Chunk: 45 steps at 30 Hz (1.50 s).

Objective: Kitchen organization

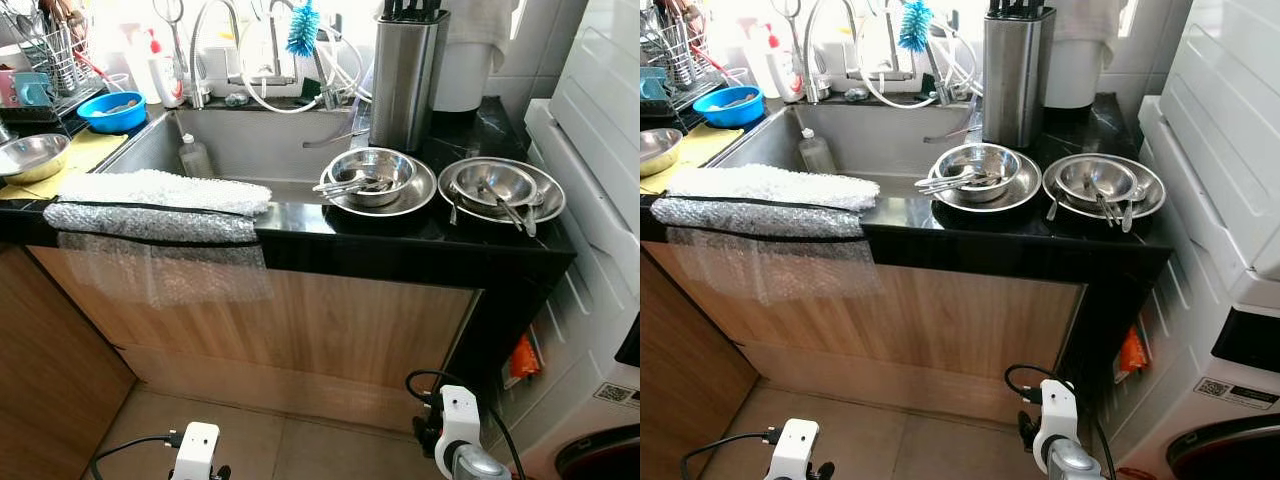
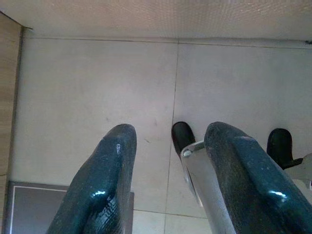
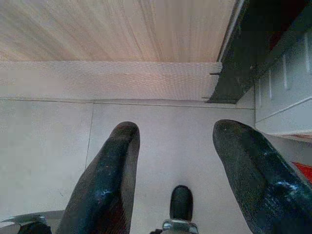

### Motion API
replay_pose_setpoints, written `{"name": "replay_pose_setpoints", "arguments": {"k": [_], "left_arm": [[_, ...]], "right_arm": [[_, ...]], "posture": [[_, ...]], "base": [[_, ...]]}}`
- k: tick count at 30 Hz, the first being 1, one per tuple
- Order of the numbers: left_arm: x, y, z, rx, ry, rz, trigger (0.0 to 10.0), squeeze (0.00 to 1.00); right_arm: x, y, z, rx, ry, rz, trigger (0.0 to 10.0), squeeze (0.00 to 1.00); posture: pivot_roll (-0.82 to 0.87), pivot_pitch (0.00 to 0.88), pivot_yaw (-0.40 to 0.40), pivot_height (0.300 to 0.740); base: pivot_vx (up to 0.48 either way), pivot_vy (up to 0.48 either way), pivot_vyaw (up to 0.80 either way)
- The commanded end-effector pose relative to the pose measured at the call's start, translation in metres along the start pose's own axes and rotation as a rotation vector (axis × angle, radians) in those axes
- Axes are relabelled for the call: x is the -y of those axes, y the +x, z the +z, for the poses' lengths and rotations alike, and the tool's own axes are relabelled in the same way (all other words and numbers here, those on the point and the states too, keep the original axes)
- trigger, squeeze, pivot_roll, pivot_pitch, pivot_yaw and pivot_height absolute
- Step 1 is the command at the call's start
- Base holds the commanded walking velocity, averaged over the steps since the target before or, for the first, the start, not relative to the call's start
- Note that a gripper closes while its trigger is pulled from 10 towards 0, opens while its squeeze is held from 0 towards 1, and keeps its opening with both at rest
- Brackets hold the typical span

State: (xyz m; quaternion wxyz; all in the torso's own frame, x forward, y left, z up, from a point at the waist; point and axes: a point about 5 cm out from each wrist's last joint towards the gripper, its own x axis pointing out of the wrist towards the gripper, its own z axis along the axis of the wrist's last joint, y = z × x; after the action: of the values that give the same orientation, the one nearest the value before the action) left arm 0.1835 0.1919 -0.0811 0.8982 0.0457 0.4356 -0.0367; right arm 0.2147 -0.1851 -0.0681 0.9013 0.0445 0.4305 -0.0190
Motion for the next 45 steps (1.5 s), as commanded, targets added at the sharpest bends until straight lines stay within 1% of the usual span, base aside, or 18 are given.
{"name": "replay_pose_setpoints", "arguments": {"k": [1, 14, 25, 36, 42, 44, 45], "left_arm": [[-0.0029, -0.0004, -0.0006, -0.008, 0.012, 0.000, 10.0, 0.00], [-0.0031, -0.0001, -0.0005, -0.015, 0.008, 0.004, 10.0, 0.00], [0.0000, 0.0006, 0.0004, -0.014, 0.002, -0.001, 10.0, 0.00], [-0.0030, 0.0003, 0.0011, -0.010, -0.009, 0.001, 10.0, 0.00], [-0.0037, -0.0005, -0.0023, -0.022, -0.019, 0.007, 10.0, 0.00], [0.0018, 0.0001, -0.0039, -0.032, -0.019, 0.003, 10.0, 0.00], [0.0018, 0.0001, -0.0039, -0.032, -0.019, 0.003, 10.0, 0.00]], "right_arm": [[-0.0025, 0.0005, 0.0017, 0.007, -0.005, 0.003, 10.0, 0.00], [-0.0025, 0.0008, 0.0027, 0.003, -0.008, 0.002, 10.0, 0.00], [-0.0021, 0.0009, 0.0038, 0.003, -0.014, 0.004, 10.0, 0.00], [-0.0026, 0.0011, 0.0049, 0.007, -0.007, 0.005, 10.0, 0.00], [-0.0025, 0.0011, 0.0052, 0.007, -0.006, 0.004, 10.0, 0.00], [-0.0020, 0.0011, 0.0040, -0.008, -0.007, -0.001, 10.0, 0.00], [-0.0020, 0.0011, 0.0040, -0.008, -0.007, -0.001, 10.0, 0.00]], "posture": [[-0.01, 0.000, 0.064, 0.740], [-0.01, 0.000, 0.062, 0.740], [-0.01, 0.000, 0.058, 0.740], [-0.01, 0.000, 0.057, 0.740], [-0.01, 0.000, 0.057, 0.740], [-0.01, 0.000, 0.057, 0.740], [-0.01, 0.000, 0.057, 0.740]], "base": [[0.240, 0.000, 0.00], [0.222, 0.000, 0.00], [0.000, 0.000, 0.00], [0.000, 0.000, 0.00], [0.000, 0.000, 0.00], [0.000, 0.135, -0.24], [0.000, 0.270, -0.48]]}}
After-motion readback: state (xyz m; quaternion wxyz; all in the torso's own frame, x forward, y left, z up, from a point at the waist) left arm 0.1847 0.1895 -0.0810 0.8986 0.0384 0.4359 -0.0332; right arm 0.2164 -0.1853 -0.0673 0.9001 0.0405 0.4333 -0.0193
